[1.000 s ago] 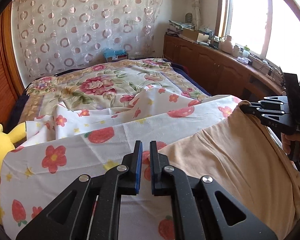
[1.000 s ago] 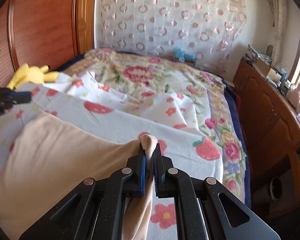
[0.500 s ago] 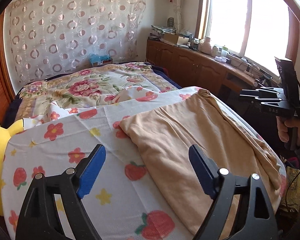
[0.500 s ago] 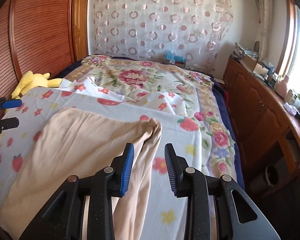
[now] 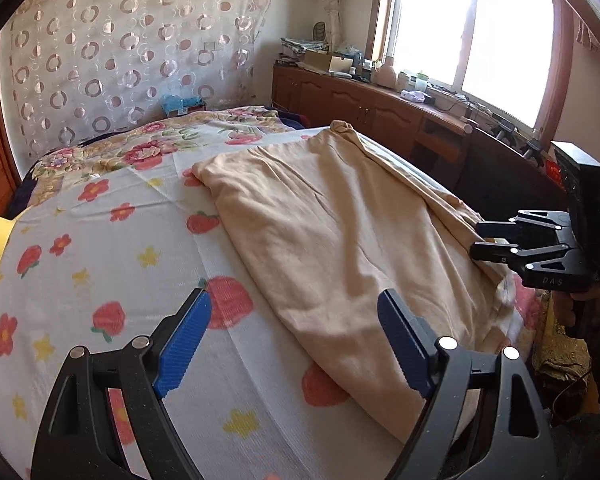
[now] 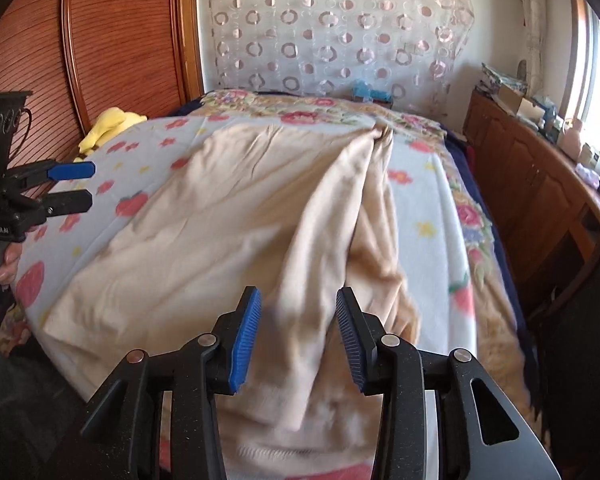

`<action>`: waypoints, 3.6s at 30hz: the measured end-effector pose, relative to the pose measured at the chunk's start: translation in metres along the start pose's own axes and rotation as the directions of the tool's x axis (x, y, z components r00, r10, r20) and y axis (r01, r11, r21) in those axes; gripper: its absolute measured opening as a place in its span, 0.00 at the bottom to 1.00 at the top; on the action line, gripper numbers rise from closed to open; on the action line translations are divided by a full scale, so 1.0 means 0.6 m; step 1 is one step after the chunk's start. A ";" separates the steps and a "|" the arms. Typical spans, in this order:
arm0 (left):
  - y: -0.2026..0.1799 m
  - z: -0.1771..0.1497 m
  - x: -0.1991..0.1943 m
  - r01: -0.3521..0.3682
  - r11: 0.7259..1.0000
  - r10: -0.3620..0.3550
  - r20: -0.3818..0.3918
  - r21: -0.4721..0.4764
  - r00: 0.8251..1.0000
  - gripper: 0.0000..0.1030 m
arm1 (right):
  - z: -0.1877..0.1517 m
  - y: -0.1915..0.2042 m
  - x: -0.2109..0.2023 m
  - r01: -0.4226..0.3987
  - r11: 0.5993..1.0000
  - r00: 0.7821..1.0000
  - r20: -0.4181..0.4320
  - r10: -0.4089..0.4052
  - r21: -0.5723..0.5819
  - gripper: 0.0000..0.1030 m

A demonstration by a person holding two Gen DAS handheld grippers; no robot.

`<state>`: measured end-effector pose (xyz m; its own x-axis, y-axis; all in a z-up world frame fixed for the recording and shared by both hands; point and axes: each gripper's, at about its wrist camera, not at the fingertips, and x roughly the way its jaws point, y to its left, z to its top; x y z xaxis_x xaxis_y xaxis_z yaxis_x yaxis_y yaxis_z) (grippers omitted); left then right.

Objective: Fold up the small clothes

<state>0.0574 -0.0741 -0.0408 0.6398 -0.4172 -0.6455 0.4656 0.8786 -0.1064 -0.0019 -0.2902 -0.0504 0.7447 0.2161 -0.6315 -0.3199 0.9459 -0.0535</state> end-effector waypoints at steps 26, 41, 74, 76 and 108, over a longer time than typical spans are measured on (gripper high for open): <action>-0.059 -0.037 0.012 0.028 0.999 -0.028 -0.034 0.025 0.999 0.83 | -0.055 -0.091 -0.071 0.080 0.989 0.996 -0.039 -0.076 0.122 0.22; -0.061 -0.054 0.024 0.039 0.999 -0.039 -0.073 0.008 0.997 0.83 | -0.061 -0.088 -0.001 0.085 0.988 0.996 -0.046 -0.079 0.128 0.49; -0.032 0.023 -0.060 0.225 0.973 -0.220 0.090 -0.048 0.971 0.09 | -0.025 -0.114 -0.075 -0.180 0.972 0.957 0.254 0.138 0.154 0.05; -0.011 0.051 -0.056 0.207 0.977 -0.200 0.111 -0.056 0.974 0.08 | 0.001 -0.117 -0.073 -0.172 0.975 0.952 0.277 0.128 0.140 0.05; 0.179 0.200 0.145 0.064 0.991 -0.065 -0.007 -0.120 0.998 0.69 | 0.297 -0.163 0.164 -0.039 0.999 0.994 0.099 0.035 0.034 0.42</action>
<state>0.2361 -0.0441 -0.0174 0.6041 -0.4719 -0.6421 0.4285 0.8718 -0.2376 0.2069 -0.3181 0.0304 0.7872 0.2722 -0.5534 -0.3283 0.9446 -0.0022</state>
